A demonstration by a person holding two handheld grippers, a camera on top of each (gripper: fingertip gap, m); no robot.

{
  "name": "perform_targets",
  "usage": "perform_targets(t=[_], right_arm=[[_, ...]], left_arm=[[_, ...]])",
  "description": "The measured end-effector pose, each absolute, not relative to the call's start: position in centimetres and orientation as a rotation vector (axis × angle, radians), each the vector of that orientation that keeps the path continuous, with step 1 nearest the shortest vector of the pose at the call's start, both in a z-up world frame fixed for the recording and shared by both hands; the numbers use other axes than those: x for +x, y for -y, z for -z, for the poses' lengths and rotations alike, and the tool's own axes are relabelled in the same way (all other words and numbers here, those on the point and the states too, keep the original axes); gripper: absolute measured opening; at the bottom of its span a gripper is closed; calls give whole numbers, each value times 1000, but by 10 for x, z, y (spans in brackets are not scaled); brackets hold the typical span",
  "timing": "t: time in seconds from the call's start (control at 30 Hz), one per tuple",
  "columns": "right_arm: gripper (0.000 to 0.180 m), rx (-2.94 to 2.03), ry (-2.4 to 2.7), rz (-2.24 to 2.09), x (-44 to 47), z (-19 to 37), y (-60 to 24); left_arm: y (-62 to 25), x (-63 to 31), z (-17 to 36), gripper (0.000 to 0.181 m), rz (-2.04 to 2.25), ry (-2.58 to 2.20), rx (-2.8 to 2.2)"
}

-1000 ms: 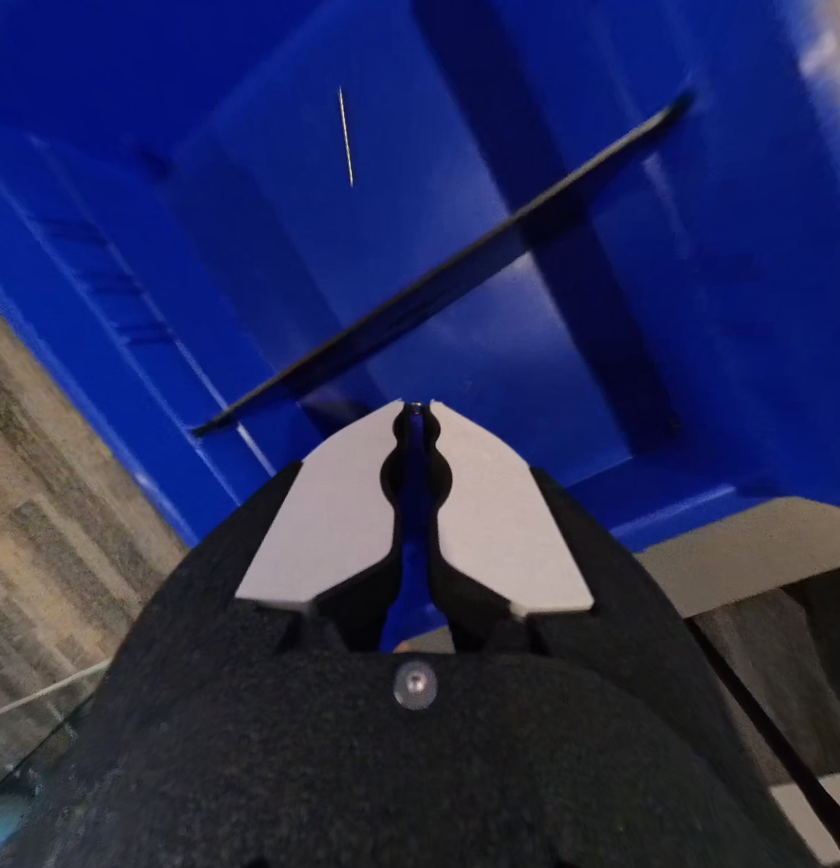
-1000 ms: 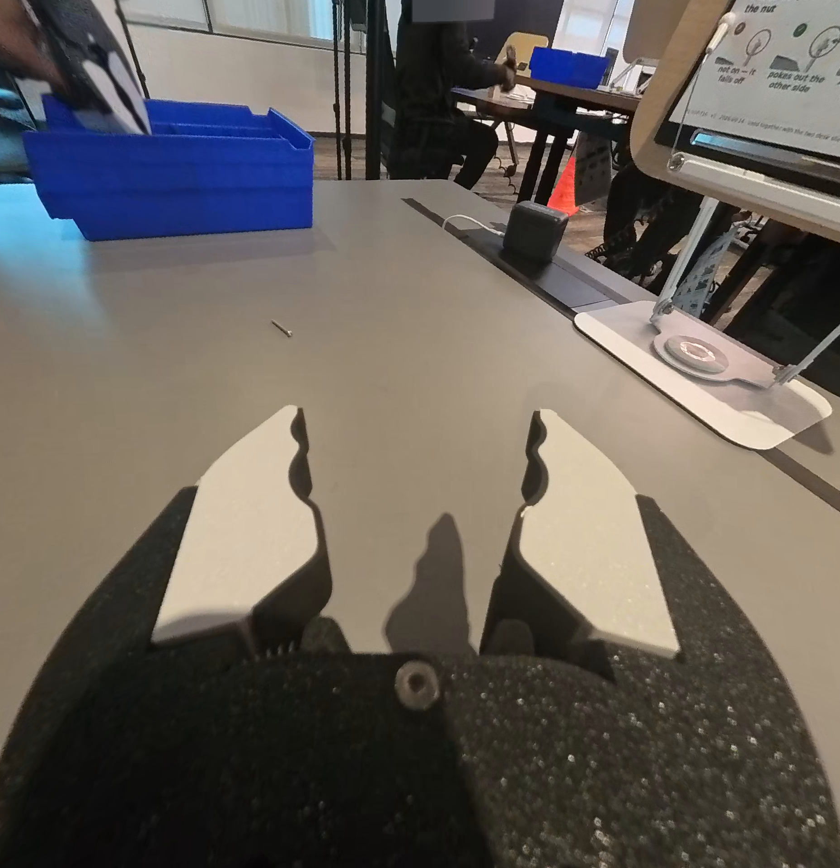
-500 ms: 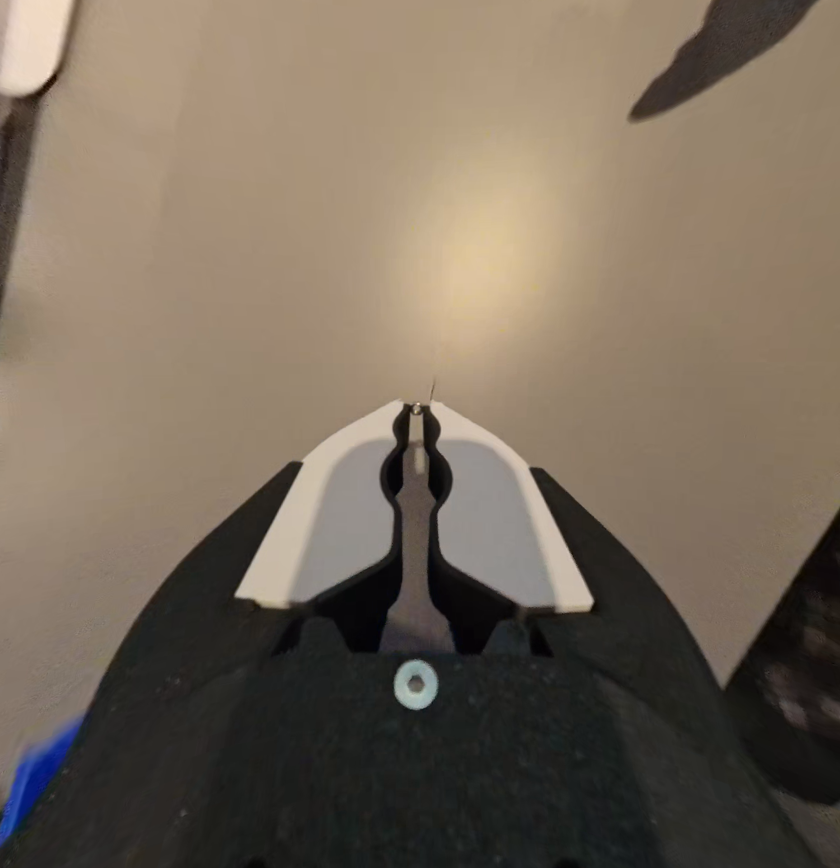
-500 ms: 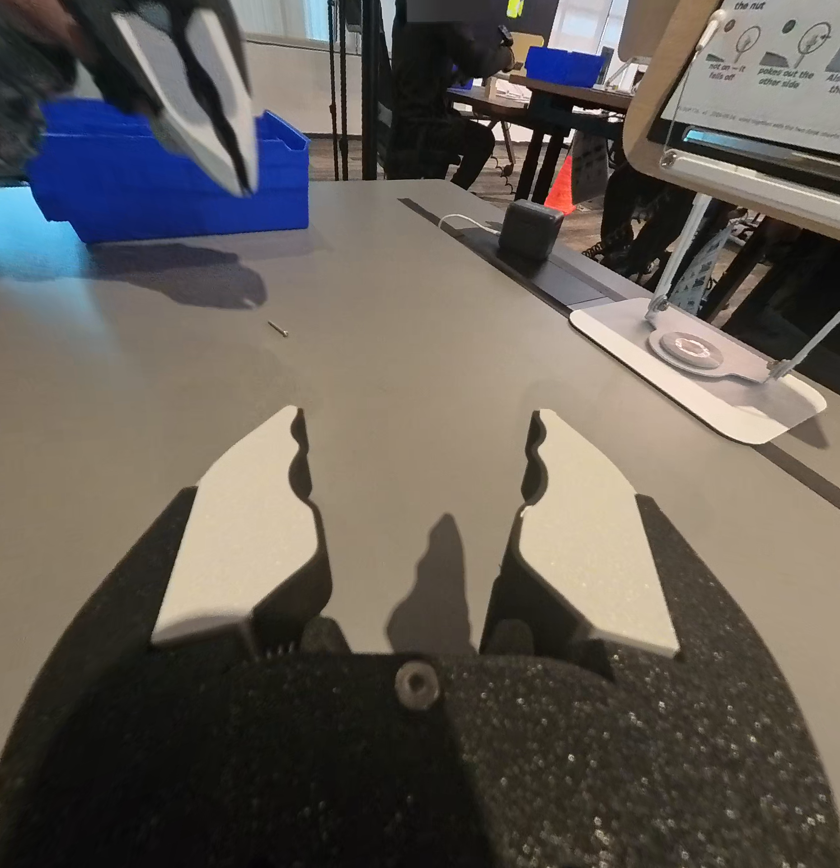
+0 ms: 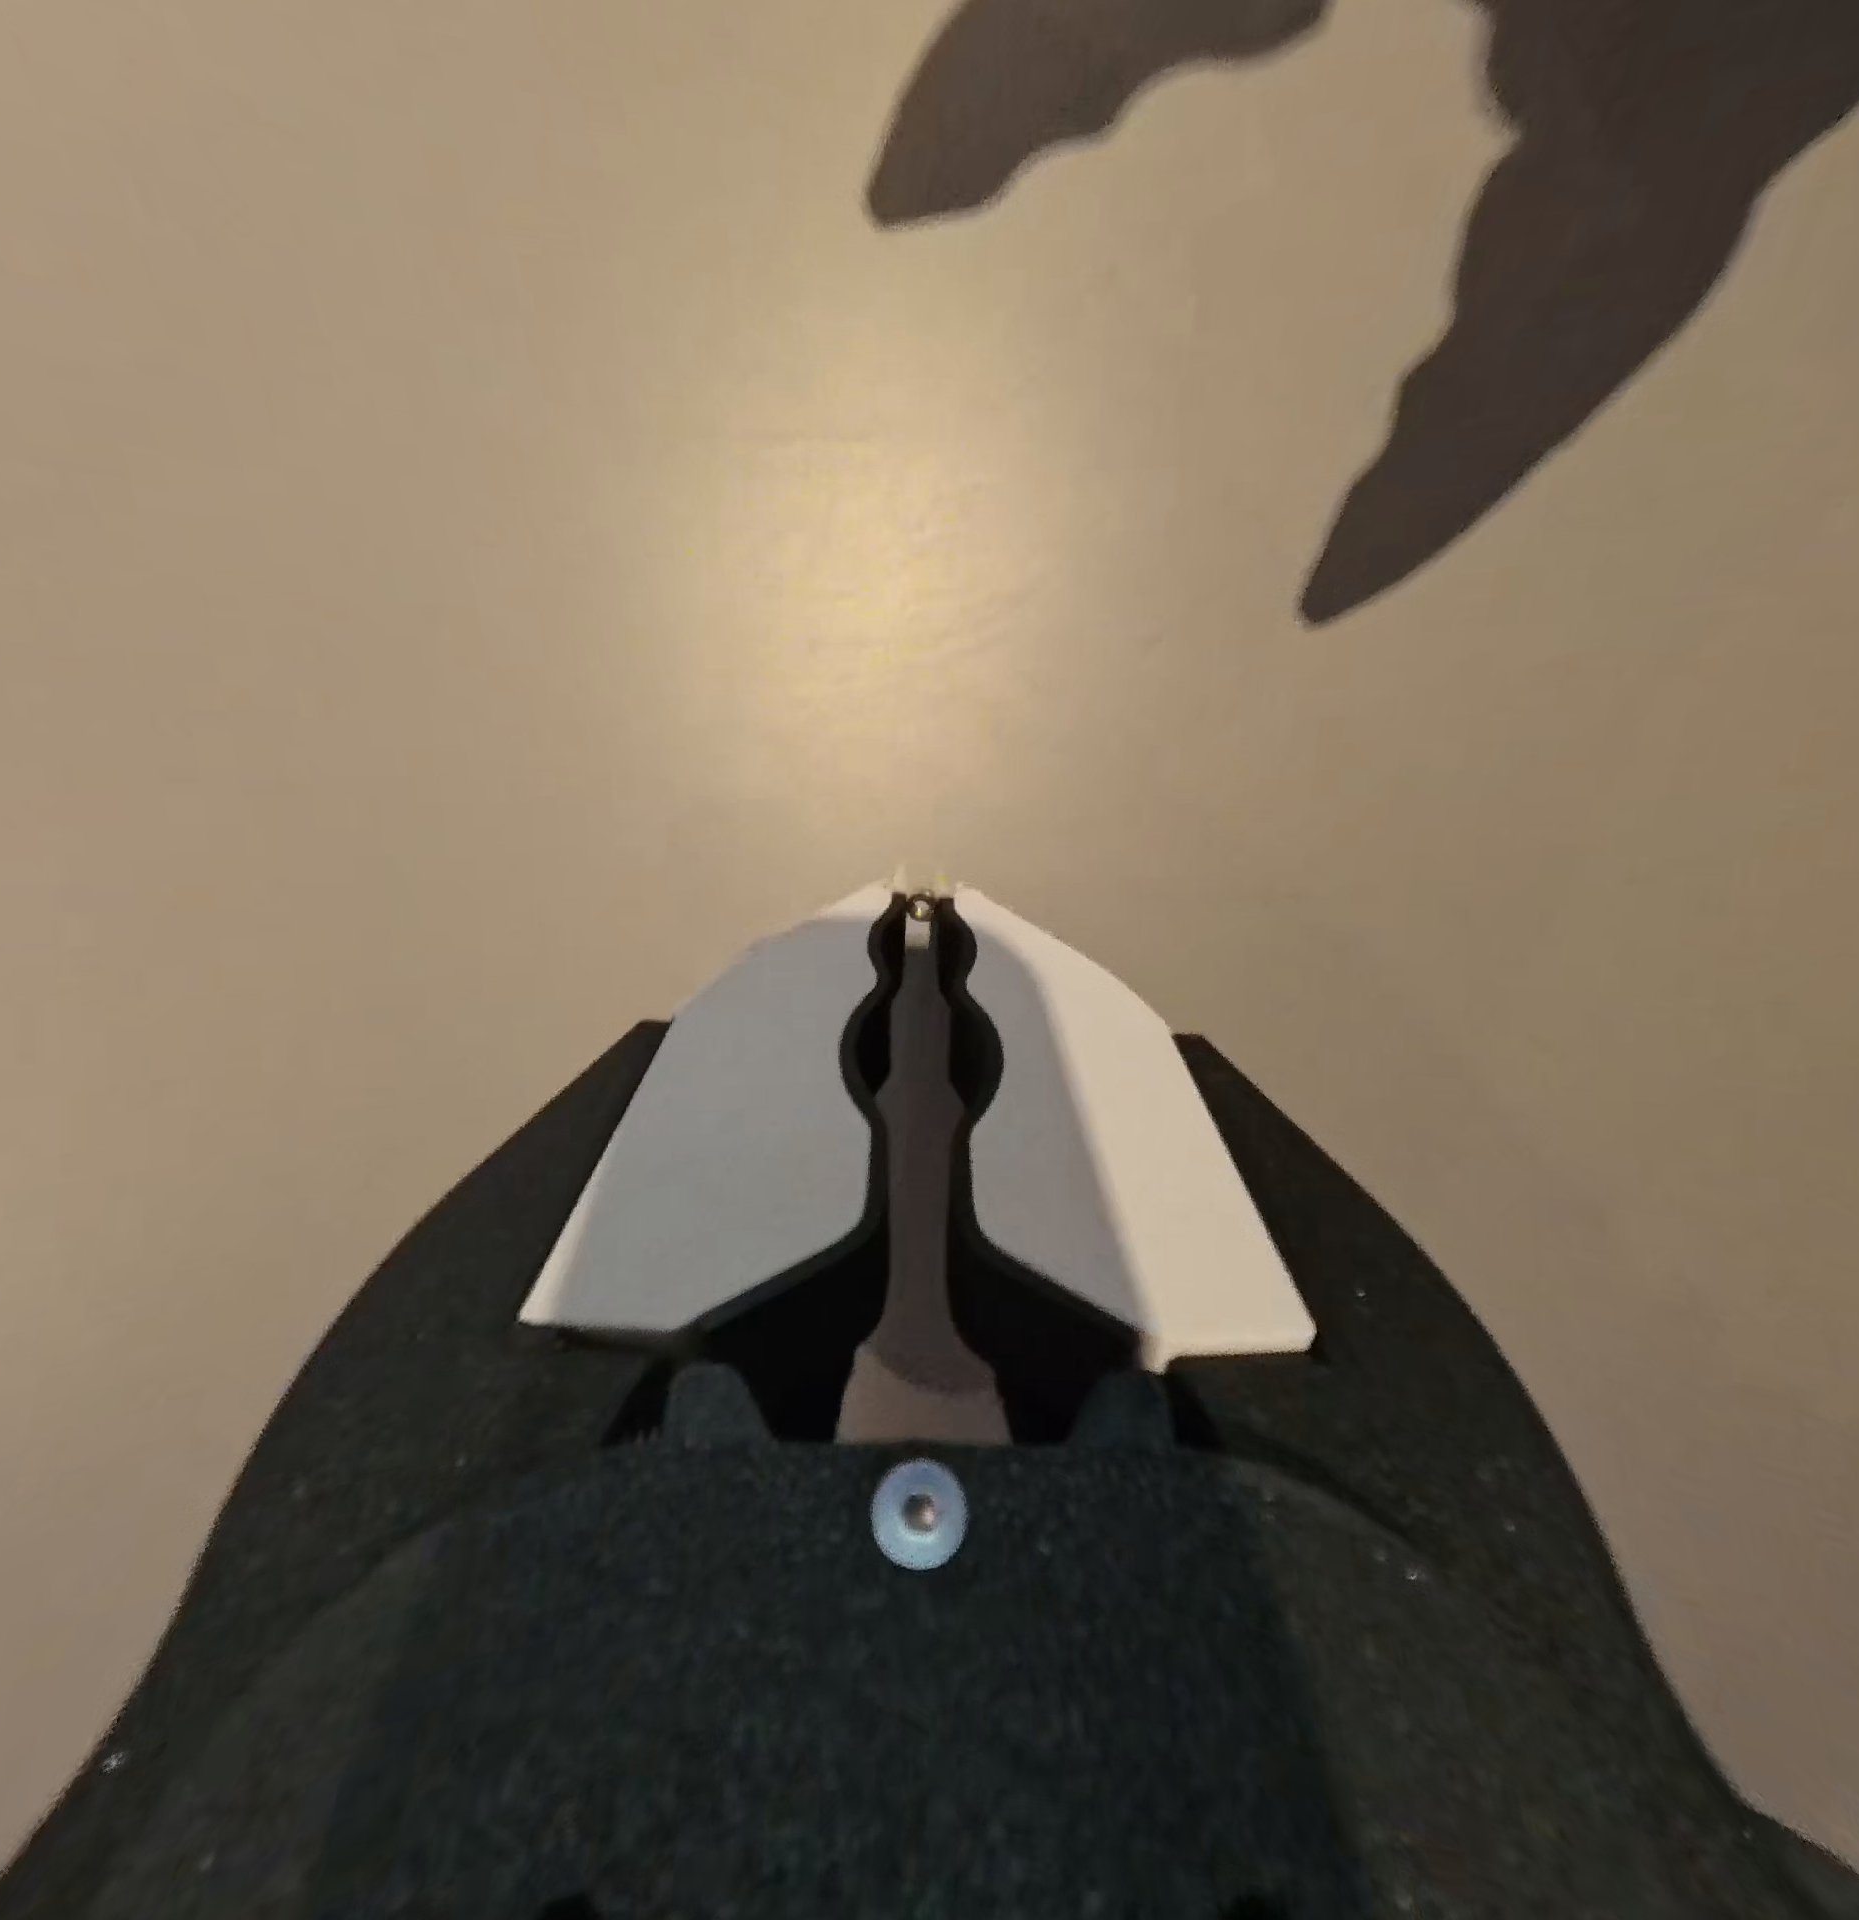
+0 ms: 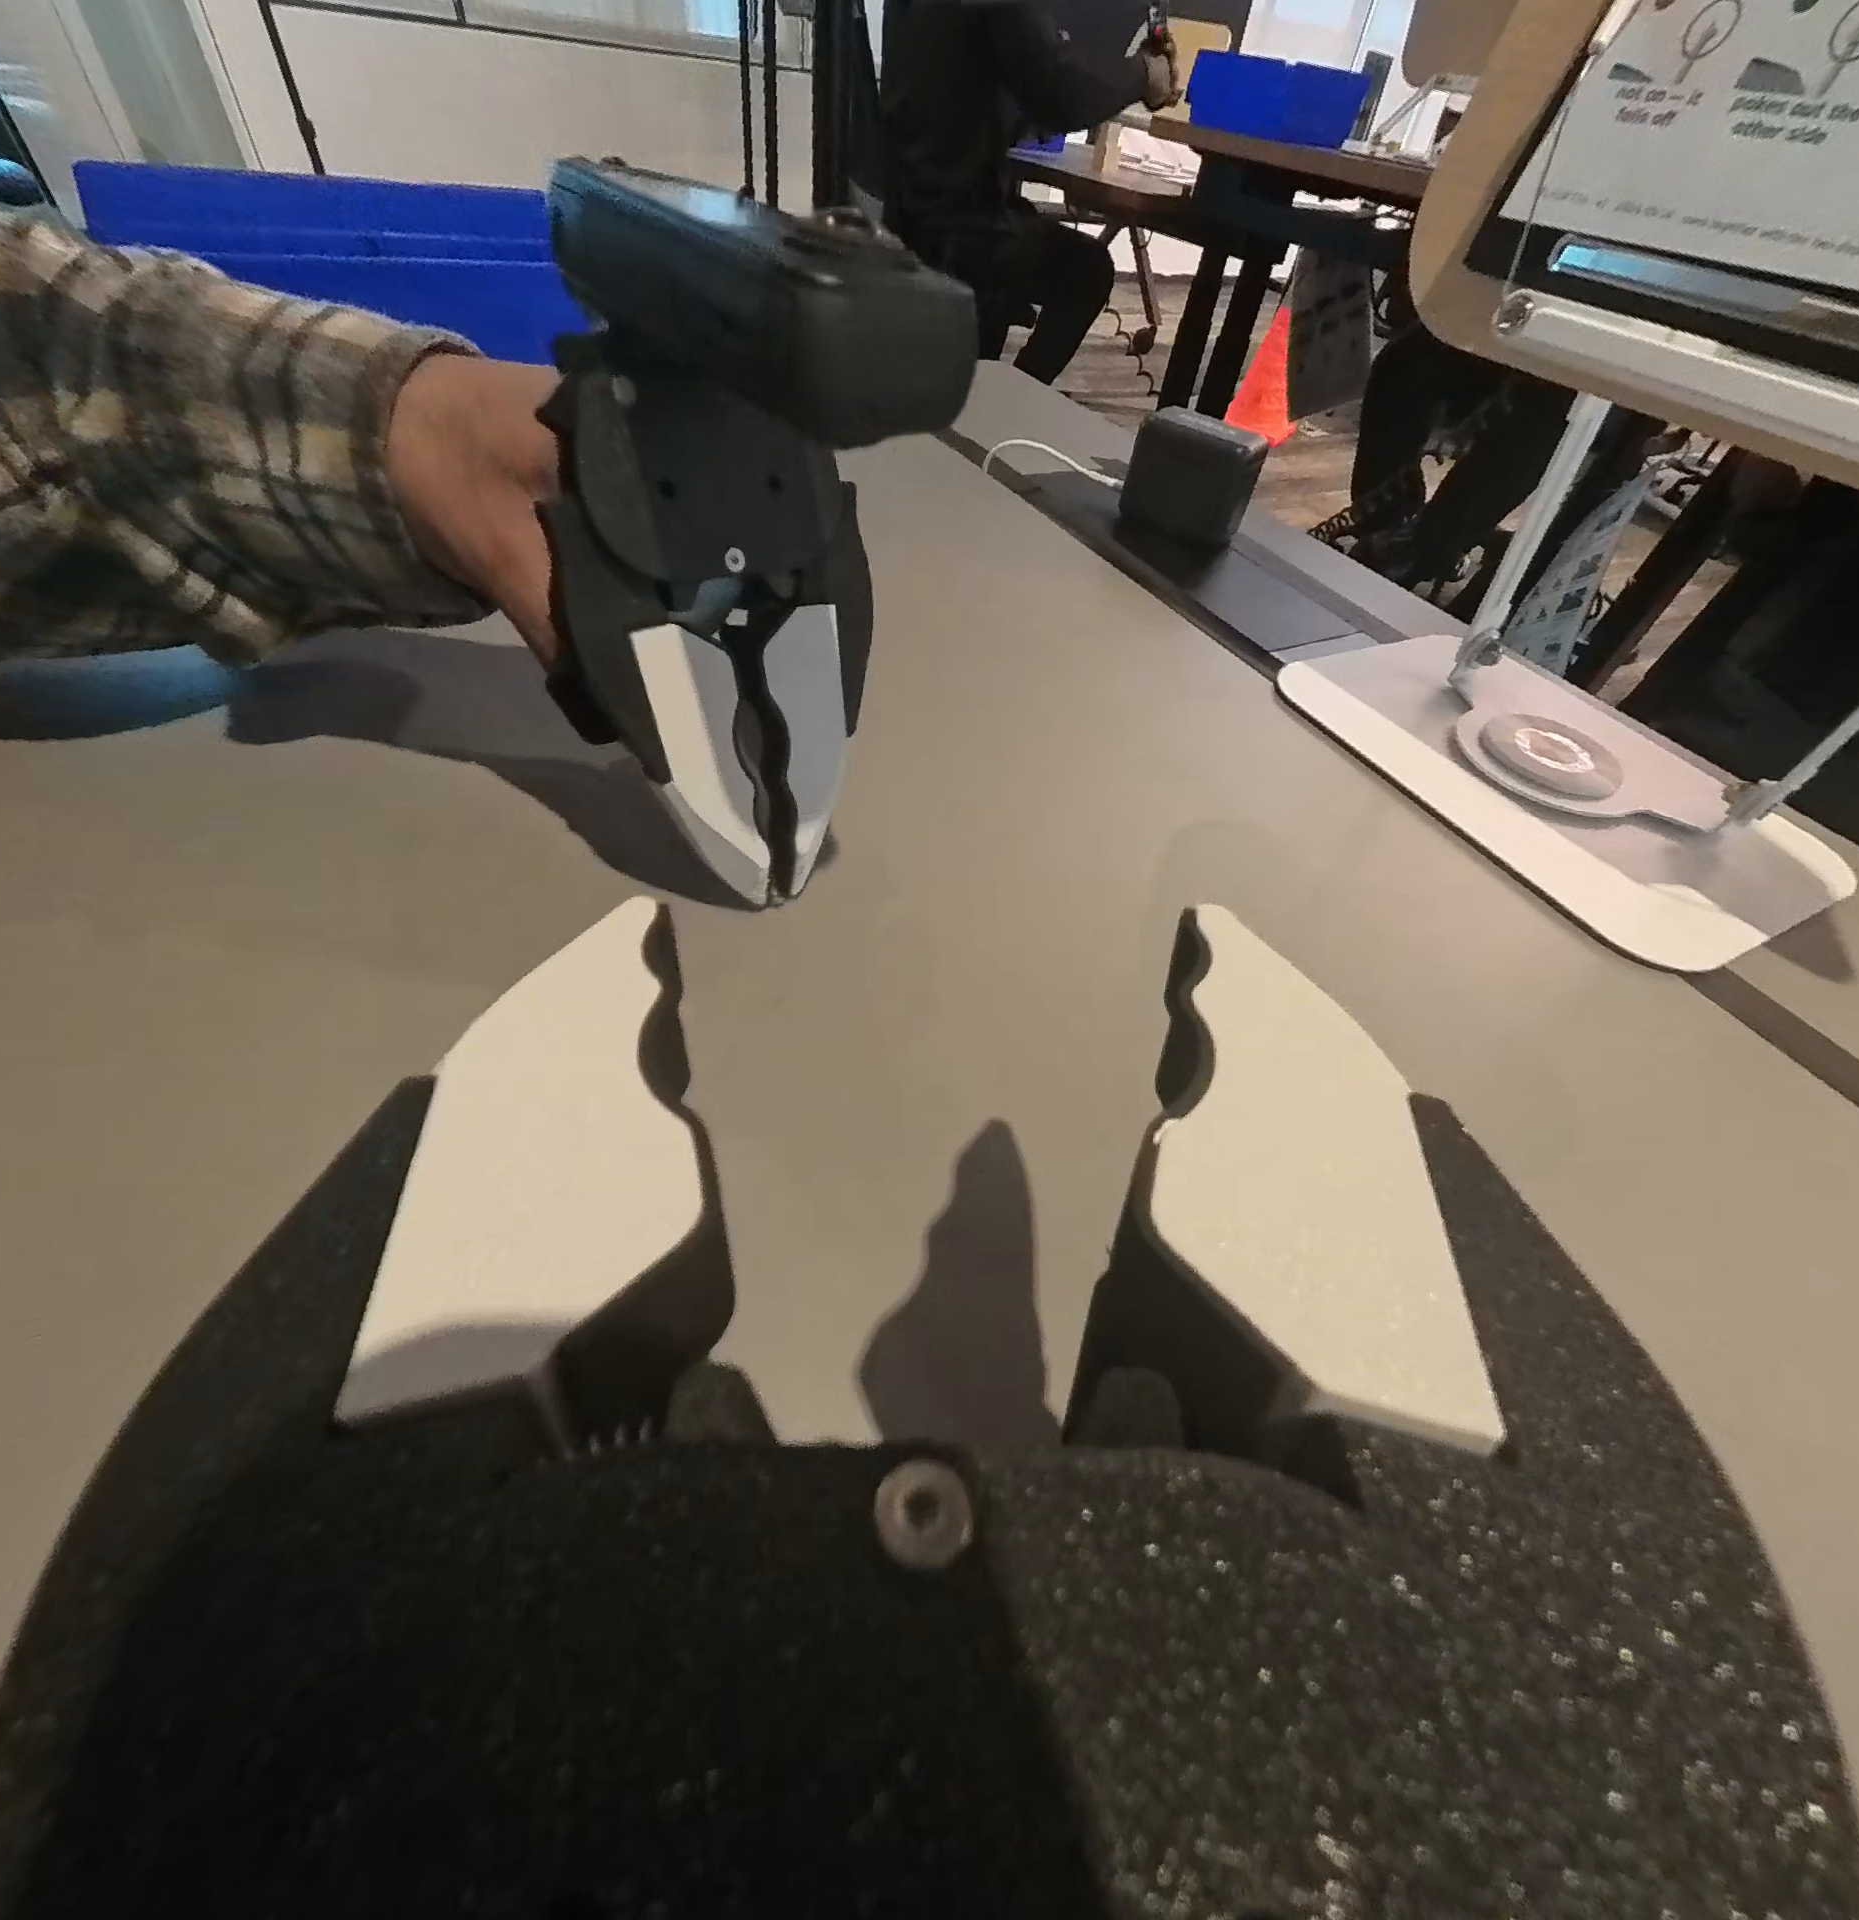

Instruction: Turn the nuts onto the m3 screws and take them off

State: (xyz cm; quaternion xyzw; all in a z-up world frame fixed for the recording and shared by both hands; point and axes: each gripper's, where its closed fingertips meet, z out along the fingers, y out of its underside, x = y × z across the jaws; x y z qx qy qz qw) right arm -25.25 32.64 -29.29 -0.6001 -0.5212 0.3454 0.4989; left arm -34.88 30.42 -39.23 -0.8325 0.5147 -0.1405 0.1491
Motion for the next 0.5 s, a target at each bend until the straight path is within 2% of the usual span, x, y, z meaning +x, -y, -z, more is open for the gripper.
perform_targets(t=[0.27, 0.5], right_arm=[[89, -1448, 1269, -841, -255, 294, -324], [89, -1448, 1259, -849, -253, 292, -325]], left_arm=[[-305, -359, 377, 15, 429, -1421, -2355], [-277, -455, 351, 17, 393, -1235, -2392]])
